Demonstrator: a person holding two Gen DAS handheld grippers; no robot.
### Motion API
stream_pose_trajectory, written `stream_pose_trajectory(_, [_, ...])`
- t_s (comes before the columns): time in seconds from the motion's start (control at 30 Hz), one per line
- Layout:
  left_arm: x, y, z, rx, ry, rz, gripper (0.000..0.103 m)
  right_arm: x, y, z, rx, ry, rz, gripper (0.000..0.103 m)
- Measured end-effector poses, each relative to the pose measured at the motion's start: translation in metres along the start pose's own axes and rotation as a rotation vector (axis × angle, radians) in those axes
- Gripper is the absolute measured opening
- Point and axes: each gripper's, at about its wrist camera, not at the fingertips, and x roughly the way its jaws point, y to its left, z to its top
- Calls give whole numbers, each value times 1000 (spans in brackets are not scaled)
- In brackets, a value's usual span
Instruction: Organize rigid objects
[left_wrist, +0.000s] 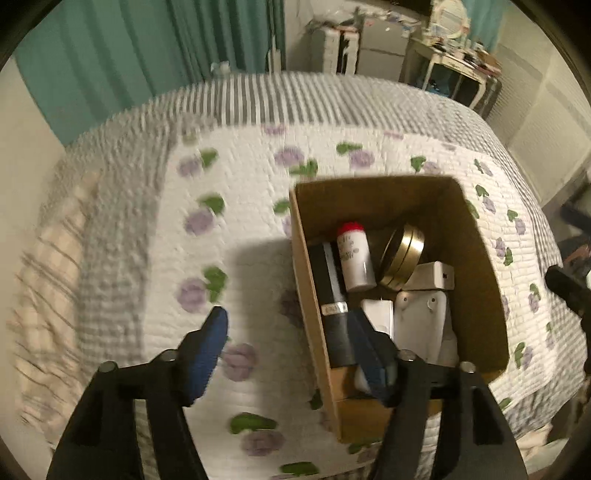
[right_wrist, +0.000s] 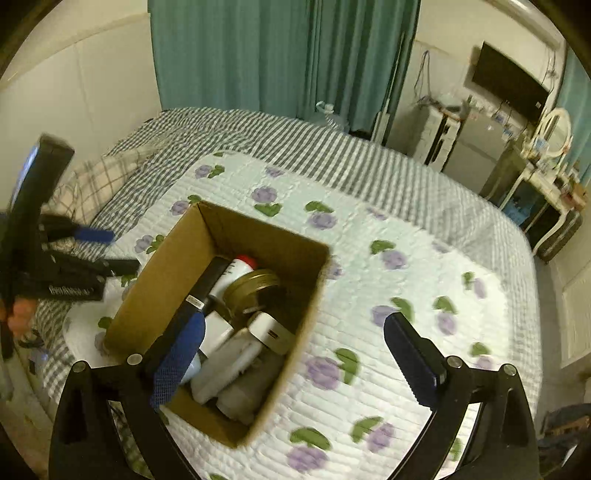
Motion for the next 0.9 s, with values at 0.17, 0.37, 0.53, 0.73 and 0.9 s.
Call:
stream_pose_trajectory(0.17, [-67,-14,2,40,-106,10,95,-65,-10,-5,3,-84,-86,103])
stream_pose_trajectory(0.37, [-166,-46,-17,45,-364,-9,103,-138,-28,-11,148,-119,-47,103])
stream_pose_trajectory(0.53, [-212,-71,-38,57,-518,12,103,-191,-28,-20,191,-232,-132,103])
stream_pose_trajectory(0.73, [-234,-74,-71,-74,-756,15,103,-210,-28,-52,330,-380,-220,103])
stream_pose_trajectory(0.9, [-227,-84,-77,-75,-835,72,103,-186,-17,-65,272,-400,-318,103])
